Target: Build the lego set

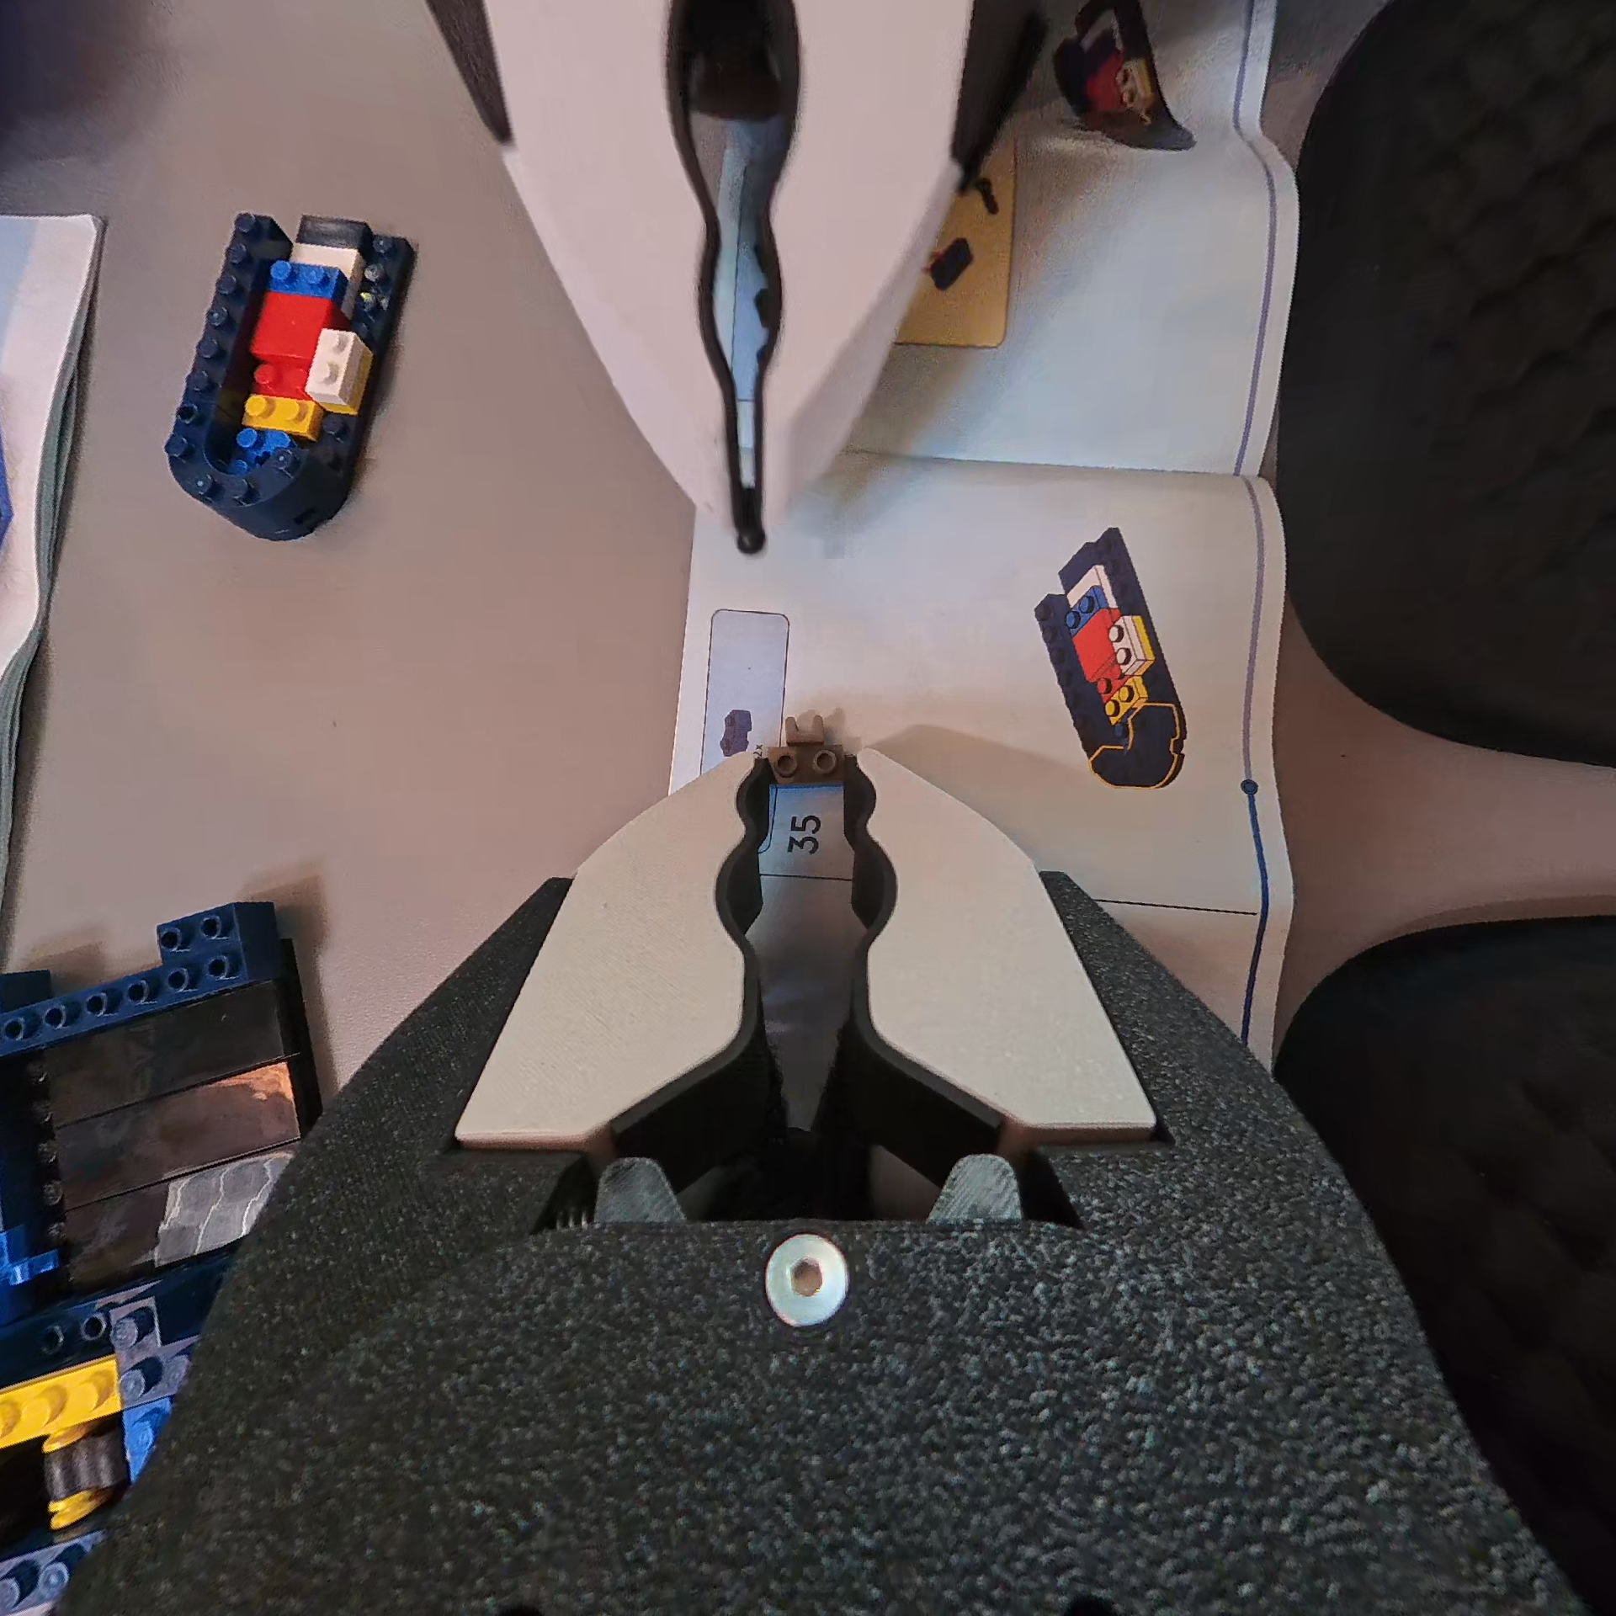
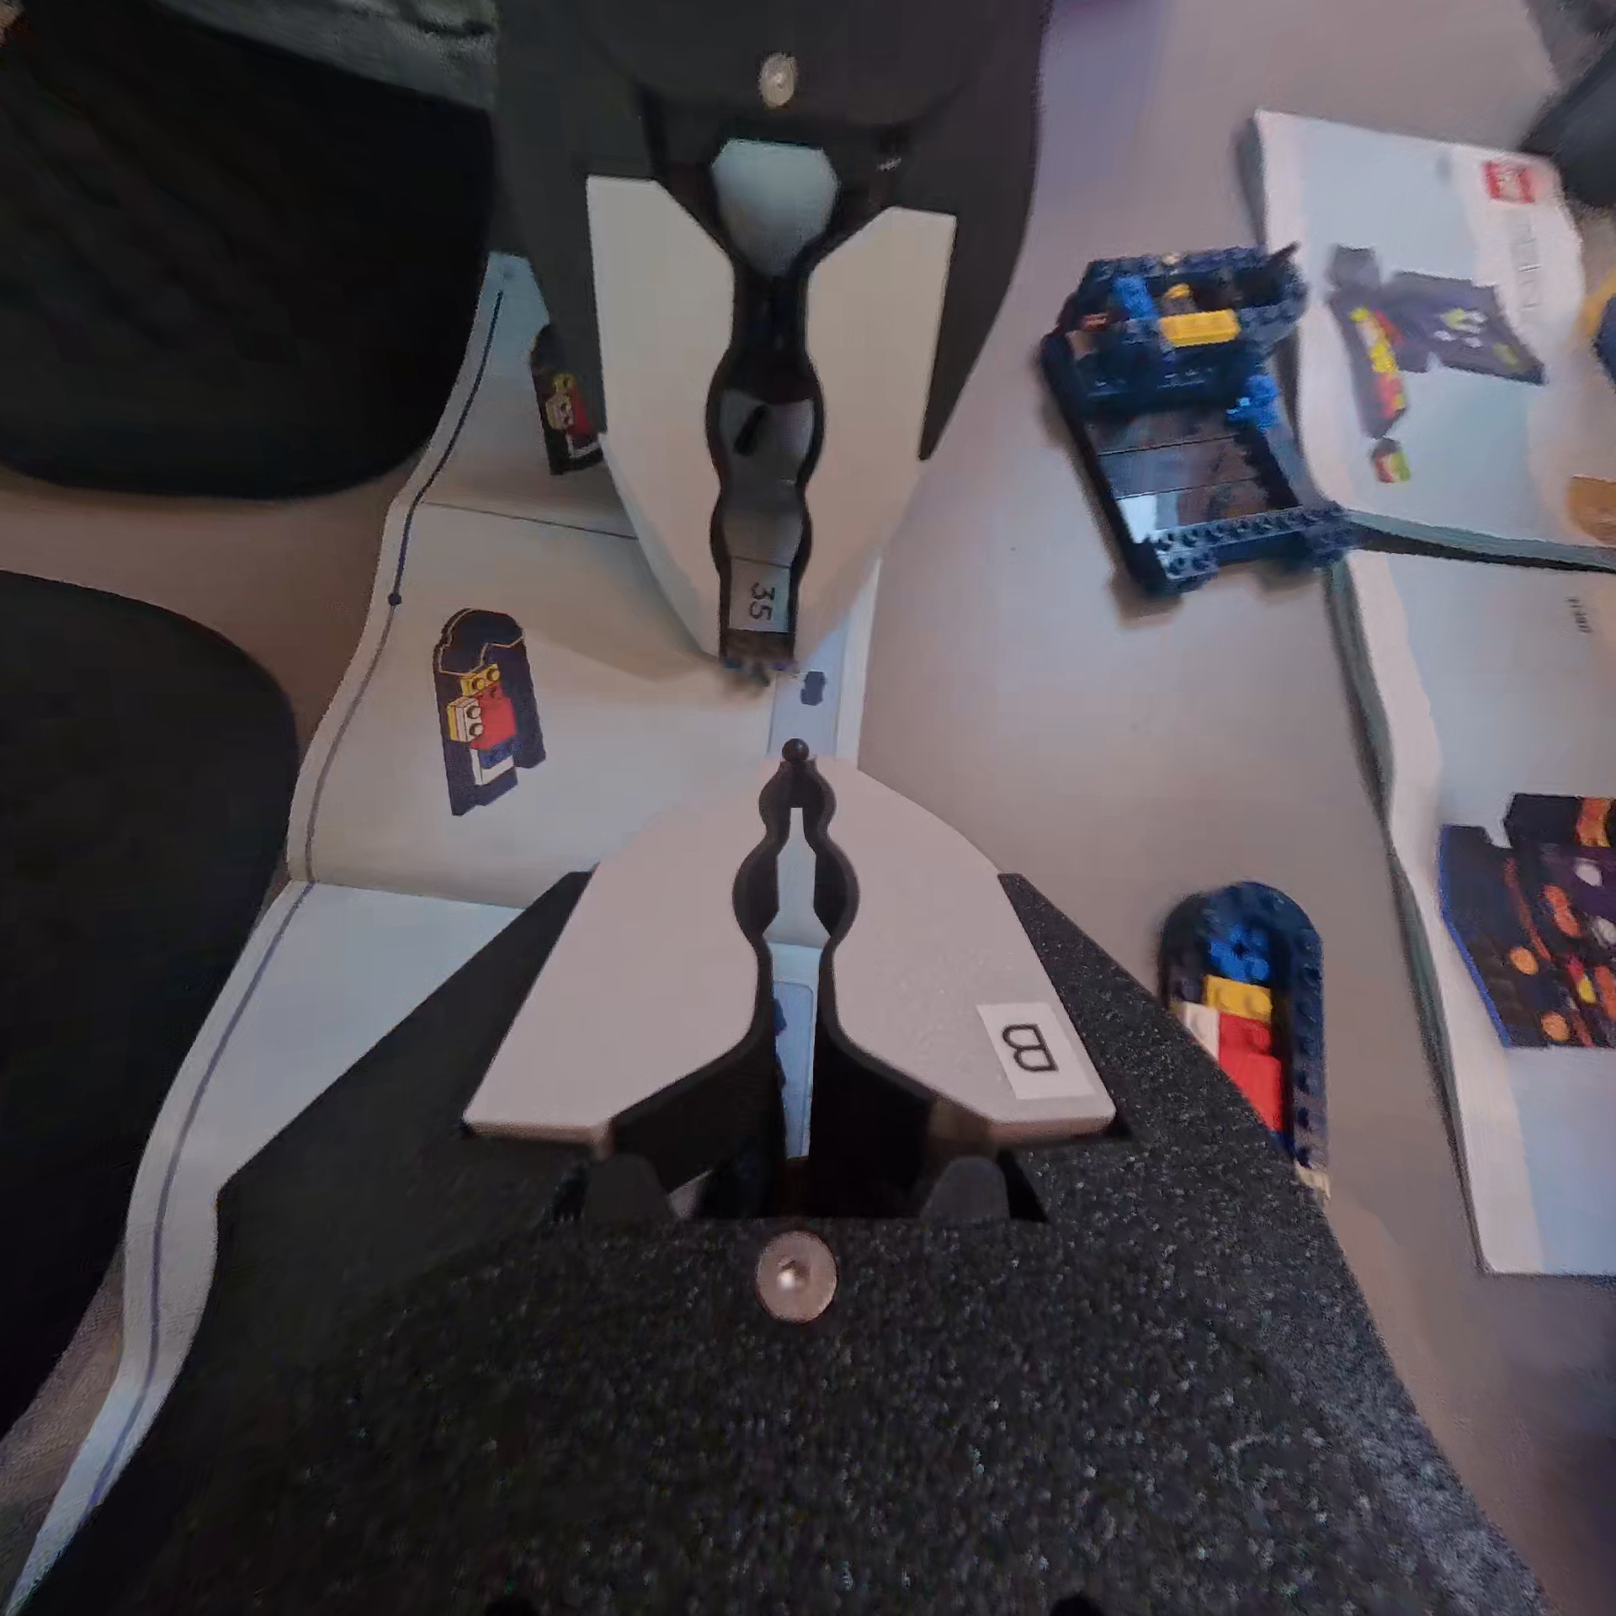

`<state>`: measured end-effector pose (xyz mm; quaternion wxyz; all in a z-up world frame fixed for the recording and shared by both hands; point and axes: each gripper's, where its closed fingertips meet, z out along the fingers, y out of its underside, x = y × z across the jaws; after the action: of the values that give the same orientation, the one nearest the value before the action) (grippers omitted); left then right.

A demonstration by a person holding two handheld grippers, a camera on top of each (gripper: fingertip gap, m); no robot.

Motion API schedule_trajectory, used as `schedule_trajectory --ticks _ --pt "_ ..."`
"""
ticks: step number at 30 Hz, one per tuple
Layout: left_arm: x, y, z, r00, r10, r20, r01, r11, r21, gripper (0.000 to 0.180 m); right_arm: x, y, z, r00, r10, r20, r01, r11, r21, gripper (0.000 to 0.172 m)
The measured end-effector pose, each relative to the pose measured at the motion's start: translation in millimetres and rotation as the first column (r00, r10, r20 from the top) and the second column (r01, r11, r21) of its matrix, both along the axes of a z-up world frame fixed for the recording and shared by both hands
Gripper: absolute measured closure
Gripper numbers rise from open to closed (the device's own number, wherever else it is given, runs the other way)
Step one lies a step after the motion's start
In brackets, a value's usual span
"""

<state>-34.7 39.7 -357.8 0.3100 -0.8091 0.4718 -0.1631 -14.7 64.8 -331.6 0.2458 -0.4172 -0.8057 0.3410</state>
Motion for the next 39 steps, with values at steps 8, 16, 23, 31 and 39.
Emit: schedule_trajectory --ticks 8,16,23,31,39 --pt "0 0 0 1.0 0.0 -0.005 0.0 1.0 0.002 0.164 -13 -20 -16 0.999 0.034 0.021 -0.034 0.999 0.009 0.17" --pt "0 0 0 1.0 0.003 -0.004 -0.003 1.0 0.003 0.164 -17 -20 -22 1.0 0.021 0.019 -0.021 1.0 0.021 0.17" --pt "1 0 0 1.0 -0.004 -0.002 0.004 1.0 0.003 0.165 -19 -21 -23 1.0 0.028 -0.004 -0.028 1.0 0.015 0.17" --pt "1 0 0 0.999 -0.005 -0.038 0.005 1.0 0.005 0.165 -20 -22 -22 0.999 0.046 -0.027 -0.045 0.998 0.037 0.17" --pt "1 0 0 0.999 -0.006 -0.043 0.006 1.0 -0.002 0.165 -22 -23 -22 0.998 0.056 -0.039 -0.054 0.997 0.048 0.17"
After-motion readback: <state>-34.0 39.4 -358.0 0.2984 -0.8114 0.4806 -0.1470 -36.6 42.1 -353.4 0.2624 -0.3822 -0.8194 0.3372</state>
